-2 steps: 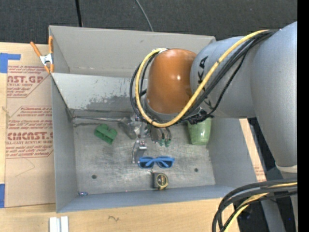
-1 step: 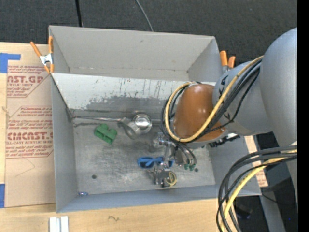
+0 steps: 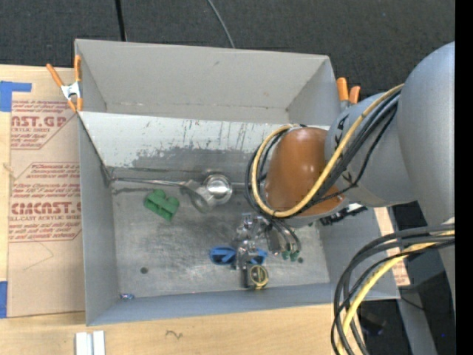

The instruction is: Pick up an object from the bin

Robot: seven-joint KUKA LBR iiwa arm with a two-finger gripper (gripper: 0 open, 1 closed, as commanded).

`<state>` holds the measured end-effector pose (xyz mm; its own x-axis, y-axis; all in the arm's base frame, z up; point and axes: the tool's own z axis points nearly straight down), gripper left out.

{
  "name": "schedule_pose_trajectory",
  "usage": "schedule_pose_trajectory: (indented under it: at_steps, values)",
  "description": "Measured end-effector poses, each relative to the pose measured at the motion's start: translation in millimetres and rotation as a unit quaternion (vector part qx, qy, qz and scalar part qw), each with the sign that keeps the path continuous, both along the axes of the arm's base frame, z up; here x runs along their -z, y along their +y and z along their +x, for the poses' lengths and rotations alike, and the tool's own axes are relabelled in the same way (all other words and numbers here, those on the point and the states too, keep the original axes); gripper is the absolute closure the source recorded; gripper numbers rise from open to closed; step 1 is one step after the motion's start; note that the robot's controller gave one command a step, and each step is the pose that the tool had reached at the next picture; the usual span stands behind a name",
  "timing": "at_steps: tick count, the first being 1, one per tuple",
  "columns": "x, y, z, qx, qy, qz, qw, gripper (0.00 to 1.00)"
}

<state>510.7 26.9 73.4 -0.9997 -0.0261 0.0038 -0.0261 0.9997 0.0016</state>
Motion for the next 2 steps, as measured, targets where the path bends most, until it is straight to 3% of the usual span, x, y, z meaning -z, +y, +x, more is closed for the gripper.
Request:
schedule_pose_trajectory:
  at_steps: [1, 2]
  values:
    - [-1.0, 44.1, 0.2, -0.012, -0.0056, -0.003, 0.9999, 1.00]
    - [-135.7, 47.5, -4.4, -0.207, -0.0043, 0.000, 0.9783, 1.00]
